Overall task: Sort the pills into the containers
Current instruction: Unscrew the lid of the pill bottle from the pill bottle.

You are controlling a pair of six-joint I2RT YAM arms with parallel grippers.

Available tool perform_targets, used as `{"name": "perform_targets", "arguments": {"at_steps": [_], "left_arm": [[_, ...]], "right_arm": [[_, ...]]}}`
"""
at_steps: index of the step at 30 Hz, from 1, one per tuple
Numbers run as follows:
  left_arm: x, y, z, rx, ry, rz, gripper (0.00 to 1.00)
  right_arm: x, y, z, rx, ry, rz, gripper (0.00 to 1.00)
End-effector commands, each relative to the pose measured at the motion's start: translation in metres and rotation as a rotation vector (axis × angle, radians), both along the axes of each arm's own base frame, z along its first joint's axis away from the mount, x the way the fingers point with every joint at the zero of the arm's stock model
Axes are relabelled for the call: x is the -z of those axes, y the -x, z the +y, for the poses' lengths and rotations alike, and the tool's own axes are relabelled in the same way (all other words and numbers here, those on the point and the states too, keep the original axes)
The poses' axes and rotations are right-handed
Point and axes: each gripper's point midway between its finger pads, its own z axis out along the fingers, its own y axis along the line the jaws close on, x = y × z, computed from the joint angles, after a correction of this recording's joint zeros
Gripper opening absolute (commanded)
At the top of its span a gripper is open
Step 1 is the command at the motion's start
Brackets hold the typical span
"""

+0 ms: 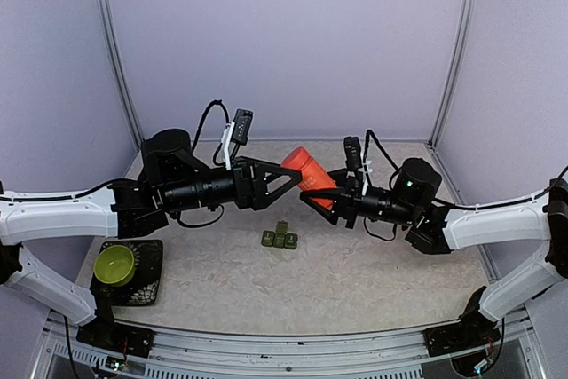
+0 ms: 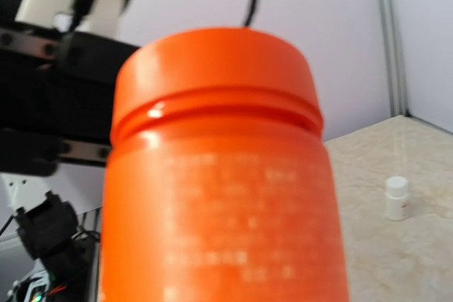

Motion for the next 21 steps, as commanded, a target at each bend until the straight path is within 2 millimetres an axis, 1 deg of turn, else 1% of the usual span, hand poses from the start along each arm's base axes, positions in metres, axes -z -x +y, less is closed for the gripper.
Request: {"name": "perform_targets", "arguments": {"at_steps": [1,4,8,11,14,17,21], "left_arm": [[-0.015,0.009,0.007,0.006,0.018,-0.042,0.93],[-0.013,0.004,0.011,-0.027,0.009,-0.042,0.95],[-0.015,-0.006,0.016,-0.077,0.000,-0.063,0.99],[-0.021,-0.011,0.011,-0.073,-0.001,-0.090,0.99],[-0.024,-0.014,0.002,-0.062,-0.007,-0.115,0.99],[-0.028,-0.013,-0.006,-0.031,0.001,-0.131,0.99],[-0.031,-0.005,-0.013,0.022,0.021,-0.141,0.99]], "right_arm": [[-0.007,-0.008,-0.015,0.062,-0.017,-0.013,0.08],[-0.016,0.002,-0.017,0.024,-0.035,-0.050,0.08],[-0.026,0.021,-0.014,-0.085,-0.063,-0.089,0.08],[-0.028,0.036,-0.008,-0.170,-0.081,-0.091,0.08],[-0.027,0.048,0.002,-0.233,-0.082,-0.090,0.08],[-0.025,0.053,0.010,-0.258,-0.085,-0.074,0.08],[-0.026,0.050,0.013,-0.259,-0.091,-0.055,0.08]]}}
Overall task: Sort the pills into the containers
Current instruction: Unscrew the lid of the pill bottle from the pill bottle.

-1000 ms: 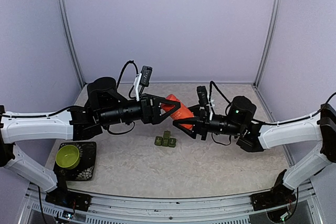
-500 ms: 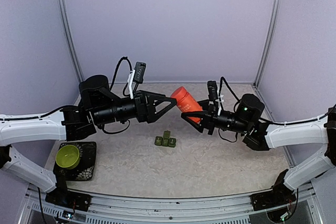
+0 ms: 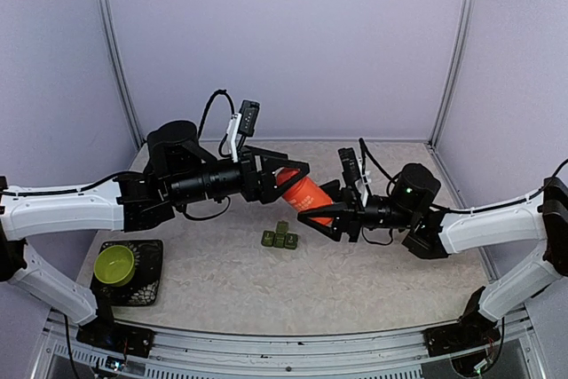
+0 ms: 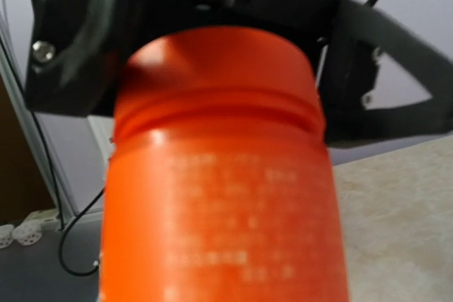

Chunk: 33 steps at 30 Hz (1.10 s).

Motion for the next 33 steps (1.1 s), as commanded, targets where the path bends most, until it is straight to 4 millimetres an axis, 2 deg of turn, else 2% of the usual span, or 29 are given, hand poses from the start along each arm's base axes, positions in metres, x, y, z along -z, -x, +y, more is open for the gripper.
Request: {"name": "perform_targets", "arguments": {"at_steps": [1,12,24,33], "left_arm": [[-0.018,0.007,-0.008,0.060,0.039,-0.059,0.99],[-0.018,0.030,-0.011,0.140,0.052,-0.097,0.98],[-0.011,0.034,-0.006,0.131,0.040,-0.096,0.96],[-0.020,0.036,0.003,0.109,0.053,-0.108,0.96]], "right_arm": [[-0.023,0.004,0.005,-0.033,-0.063,-0.026,0.08],[-0.005,-0.027,0.010,0.080,-0.014,0.071,0.05],[0.002,-0.056,-0.011,0.234,-0.003,0.110,0.05],[0.001,-0.062,-0.025,0.266,-0.014,0.130,0.05]]}}
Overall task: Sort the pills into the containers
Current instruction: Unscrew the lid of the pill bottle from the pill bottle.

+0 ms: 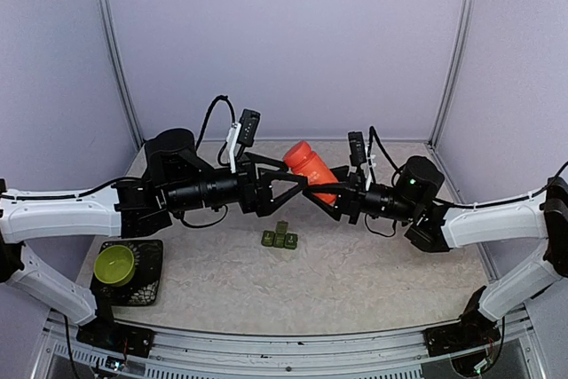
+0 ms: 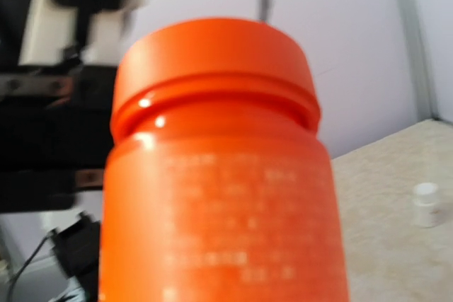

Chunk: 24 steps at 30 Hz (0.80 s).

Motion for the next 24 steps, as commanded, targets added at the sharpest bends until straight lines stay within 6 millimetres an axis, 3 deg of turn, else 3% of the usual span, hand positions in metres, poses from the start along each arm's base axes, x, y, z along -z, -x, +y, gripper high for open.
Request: {"name": "perform_targets", "arguments": {"at_steps": [1,13,24], "left_arm": [[-0.028,0.018,0.006,0.040,0.067,-0.059,0.97],[-0.015,-0.027,0.020,-0.123,0.003,0.016,0.99],[-0.023,-0.004,-0.007,0.074,-0.030,-0.051,0.97]], "right_arm": [[0.005,-0.016,-0.014,0.090,0.005,0.032,0.05],[-0.018,0.027,-0.019,-0.078,-0.028,-0.139,0.07],[-0.011,0.035,-0.012,-0.145,-0.010,-0.131,0.07]]}}
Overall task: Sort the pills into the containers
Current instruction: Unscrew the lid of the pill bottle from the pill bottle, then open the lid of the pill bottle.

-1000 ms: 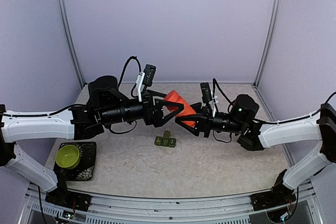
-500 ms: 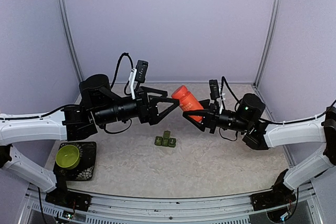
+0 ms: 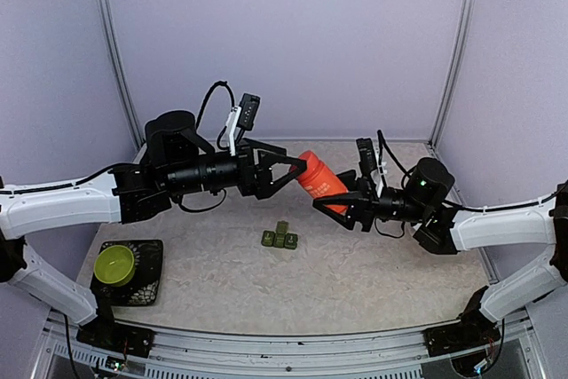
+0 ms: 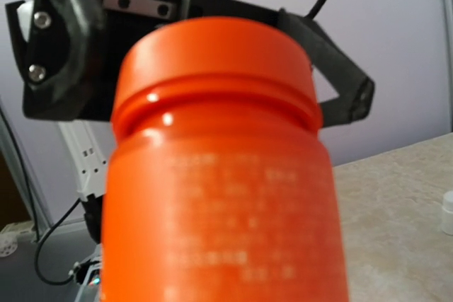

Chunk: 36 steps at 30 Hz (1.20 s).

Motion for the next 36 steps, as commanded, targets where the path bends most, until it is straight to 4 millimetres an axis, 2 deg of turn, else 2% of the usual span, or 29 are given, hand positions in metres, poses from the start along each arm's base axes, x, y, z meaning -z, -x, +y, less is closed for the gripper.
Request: {"name": "perform_targets", "arguments": {"at_steps": [1,6,11,20,27,33,36], "left_arm": [[-0.007,0.018,-0.013,0.119,-0.007,-0.056,0.96],[-0.003,0.024,-0.019,0.165,-0.014,-0.070,0.90],[-0.005,0.025,-0.019,0.164,-0.007,-0.080,0.75],[-0.008,0.027,-0.016,0.167,0.005,-0.094,0.71],[-0.005,0.028,-0.016,0.172,0.000,-0.091,0.53],[-0.004,0.019,-0.014,0.111,0.001,-0.054,0.41],[-0.006,0.006,-0.011,0.032,0.021,0.008,0.40]], "right_arm": [[-0.008,0.009,0.002,-0.048,-0.023,-0.032,0.07],[-0.007,0.010,0.004,-0.065,-0.018,-0.031,0.07],[-0.003,0.010,0.006,-0.070,-0.008,-0.021,0.07],[0.000,0.010,0.008,-0.081,-0.003,-0.016,0.07],[-0.001,0.010,0.008,-0.081,-0.002,-0.017,0.07],[0.001,0.009,0.008,-0.072,0.007,-0.029,0.07],[0.007,0.006,0.007,-0.042,0.025,-0.054,0.06]]}}
